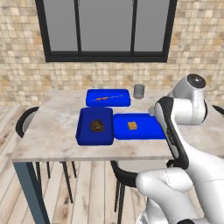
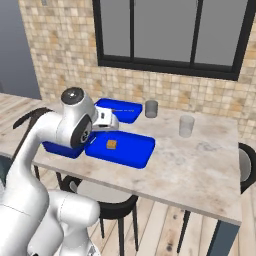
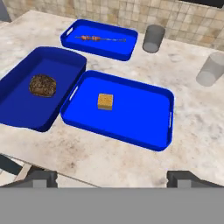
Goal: Take the cake and donut from the fridge and place them on the empty tray on the dining counter.
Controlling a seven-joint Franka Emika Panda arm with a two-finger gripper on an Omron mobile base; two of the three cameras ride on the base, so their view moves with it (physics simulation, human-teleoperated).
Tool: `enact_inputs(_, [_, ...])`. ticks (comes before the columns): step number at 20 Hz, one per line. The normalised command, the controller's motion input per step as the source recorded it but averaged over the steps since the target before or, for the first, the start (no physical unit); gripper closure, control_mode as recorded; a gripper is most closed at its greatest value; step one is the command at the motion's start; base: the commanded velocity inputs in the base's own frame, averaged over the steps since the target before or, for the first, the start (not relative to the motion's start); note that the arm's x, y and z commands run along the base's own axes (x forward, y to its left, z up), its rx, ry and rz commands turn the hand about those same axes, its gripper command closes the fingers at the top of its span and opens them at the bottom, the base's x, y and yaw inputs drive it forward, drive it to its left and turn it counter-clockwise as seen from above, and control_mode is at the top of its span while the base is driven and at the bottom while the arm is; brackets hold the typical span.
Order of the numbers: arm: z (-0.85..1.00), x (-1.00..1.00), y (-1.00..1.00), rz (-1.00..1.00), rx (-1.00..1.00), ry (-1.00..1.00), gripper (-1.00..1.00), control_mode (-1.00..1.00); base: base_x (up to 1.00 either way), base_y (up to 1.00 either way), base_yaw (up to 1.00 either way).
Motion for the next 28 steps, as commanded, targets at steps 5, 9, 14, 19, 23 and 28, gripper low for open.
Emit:
enact_inputs(5, [0.57,-1.00,0.00,0.00,-0.03,-0.13,-1.00,-1.00,0.00,0.00,0.00])
enact_inputs(9, [0.02,-1.00,0.05,0.01,-0.06,-0.12,-1.00,-1.00,0.00,0.00,0.00])
enact_inputs(14, [0.00,-0.97,0.01,0.01,-0.02,-0.07,-1.00,-1.00,0.00,0.00,0.00])
enact_inputs(19, [0.00,-0.55,0.00,0.00,0.00,-0.02,-1.00,1.00,-0.07,0.00,0.00])
enact_inputs(23, [0.00,0.00,0.00,0.00,0.00,0.00,-1.00,1.00,0.00,0.00,0.00])
enact_inputs(28, [0.00,0.00,0.00,0.00,0.00,0.00,-1.00,1.00,-0.84,0.02,0.10])
